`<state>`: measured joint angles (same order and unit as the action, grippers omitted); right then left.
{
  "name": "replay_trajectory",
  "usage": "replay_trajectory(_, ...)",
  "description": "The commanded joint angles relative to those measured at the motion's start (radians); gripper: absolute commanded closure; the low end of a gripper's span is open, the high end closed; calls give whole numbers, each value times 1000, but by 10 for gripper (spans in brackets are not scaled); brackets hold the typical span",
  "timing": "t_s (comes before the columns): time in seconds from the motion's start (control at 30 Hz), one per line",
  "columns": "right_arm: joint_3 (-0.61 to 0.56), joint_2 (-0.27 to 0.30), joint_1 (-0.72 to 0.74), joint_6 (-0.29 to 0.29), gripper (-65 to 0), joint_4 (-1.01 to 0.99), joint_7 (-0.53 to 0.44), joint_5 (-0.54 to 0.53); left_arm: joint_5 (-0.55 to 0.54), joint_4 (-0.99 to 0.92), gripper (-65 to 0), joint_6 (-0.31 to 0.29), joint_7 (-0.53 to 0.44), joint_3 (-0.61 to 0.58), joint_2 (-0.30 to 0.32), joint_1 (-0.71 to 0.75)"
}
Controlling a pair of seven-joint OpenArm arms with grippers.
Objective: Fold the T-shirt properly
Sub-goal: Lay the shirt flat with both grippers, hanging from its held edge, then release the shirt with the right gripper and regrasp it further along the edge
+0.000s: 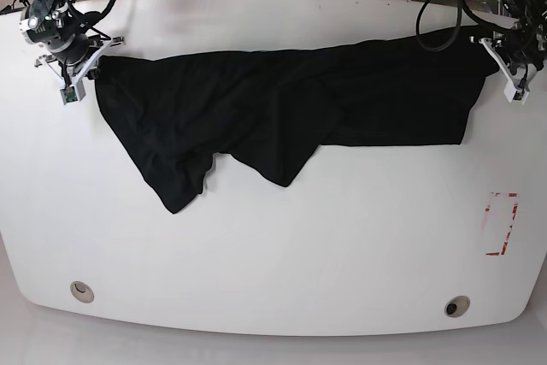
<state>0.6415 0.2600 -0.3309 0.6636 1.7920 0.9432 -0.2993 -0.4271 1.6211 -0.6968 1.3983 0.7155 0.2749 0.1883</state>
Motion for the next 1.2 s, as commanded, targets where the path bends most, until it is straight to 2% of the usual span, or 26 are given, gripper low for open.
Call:
replay_trajectory(0.0, 7, 12, 3, 9, 0, 18, -19, -11, 1, 20, 0, -1, -2, 13, 19, -6)
replay_trajectory(0.3, 10, -14, 3, 11, -3, 18, -19, -4, 1, 20, 0, -1, -2, 5, 24, -6)
replay_trajectory(0.37, 8, -15, 3, 11, -25, 19, -19, -5, 3, 20, -35, -1, -2, 5, 25, -6)
replay_trajectory(0.47, 10, -18, 3, 9, -149, 24, -19, -10, 20, 20, -89, -1, -2, 6, 25, -5)
replay_trajectory(0.53, 11, -21, 3, 8, -266, 29, -17, -11, 38, 20, -68, -1, -2, 10, 24, -5)
replay_trajectory(0.6, 14, -35, 3, 8, -404, 48, -17, -11, 47, 20, 0, -1, -2, 10, 24, -6)
replay_trajectory(0.67, 27, -43, 3, 11, -515, 75, -17, -11, 52, 20, 0, -1, -2, 10, 25, -6)
replay_trajectory(0.77, 39, -55, 13, 11, -612, 107, -17, -11, 55, 23, 0, -1, -2, 10, 25, -6)
replay_trajectory(0.87, 41, -58, 59, 11, -637, 128, -16, -11, 55, 48, 0, -1, -2, 8, 25, -5)
replay_trajectory(1.17, 31, -52, 270, 11, -636, 32, 26, -4, 57, 90, 0, -1, -2, 3, 21, 21)
